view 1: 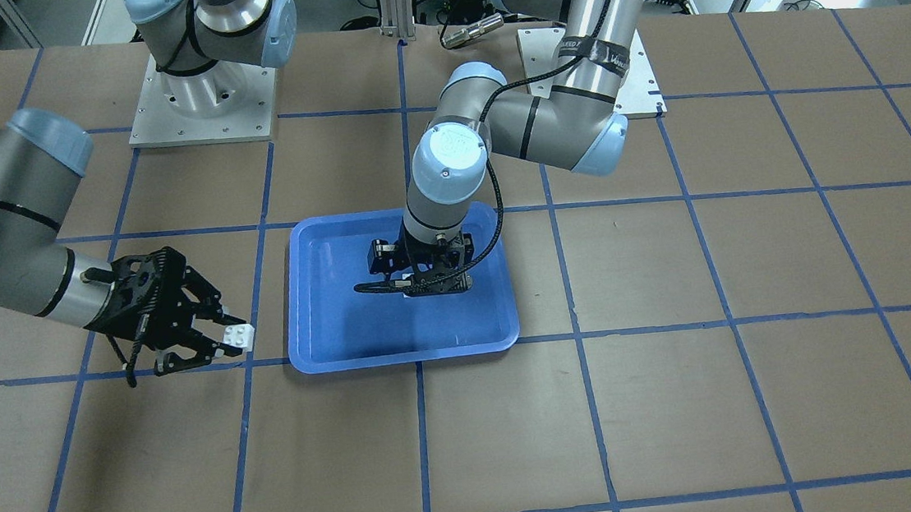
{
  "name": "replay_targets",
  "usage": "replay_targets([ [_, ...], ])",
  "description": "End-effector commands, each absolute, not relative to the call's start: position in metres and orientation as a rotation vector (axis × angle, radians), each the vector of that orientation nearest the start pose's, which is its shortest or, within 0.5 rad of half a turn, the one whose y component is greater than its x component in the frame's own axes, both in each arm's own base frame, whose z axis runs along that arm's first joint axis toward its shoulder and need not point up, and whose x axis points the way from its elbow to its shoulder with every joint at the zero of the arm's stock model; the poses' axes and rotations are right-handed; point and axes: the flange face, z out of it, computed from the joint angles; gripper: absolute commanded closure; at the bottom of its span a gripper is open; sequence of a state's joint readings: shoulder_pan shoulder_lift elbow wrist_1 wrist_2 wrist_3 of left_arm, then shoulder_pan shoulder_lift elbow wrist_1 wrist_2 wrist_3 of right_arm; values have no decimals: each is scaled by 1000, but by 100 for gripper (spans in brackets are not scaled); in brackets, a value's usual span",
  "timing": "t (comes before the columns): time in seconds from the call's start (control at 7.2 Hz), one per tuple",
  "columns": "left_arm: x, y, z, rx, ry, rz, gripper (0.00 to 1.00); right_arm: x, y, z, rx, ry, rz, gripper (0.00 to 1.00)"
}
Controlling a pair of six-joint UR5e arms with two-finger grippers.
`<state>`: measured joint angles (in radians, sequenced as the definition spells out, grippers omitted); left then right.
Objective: Assemble white blocks and place on blue tray
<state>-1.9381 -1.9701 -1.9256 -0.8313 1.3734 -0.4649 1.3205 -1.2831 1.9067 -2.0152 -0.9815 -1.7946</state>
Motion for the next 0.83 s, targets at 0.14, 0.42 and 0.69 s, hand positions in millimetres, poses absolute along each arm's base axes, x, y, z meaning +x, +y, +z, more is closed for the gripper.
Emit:
replay_targets([
  [0.14,-270,-499,213,-464,3456,227,34,154,-512,245,-1801,1921,-536,88],
  [0.42,-259,-496,206,-481,3453,251,100,227,-489,238,-1884,1932,-564,87],
  [0.69,-258,-488,194,-492,3446,282,100,241,-459,206,-1892,1956,-550,87],
])
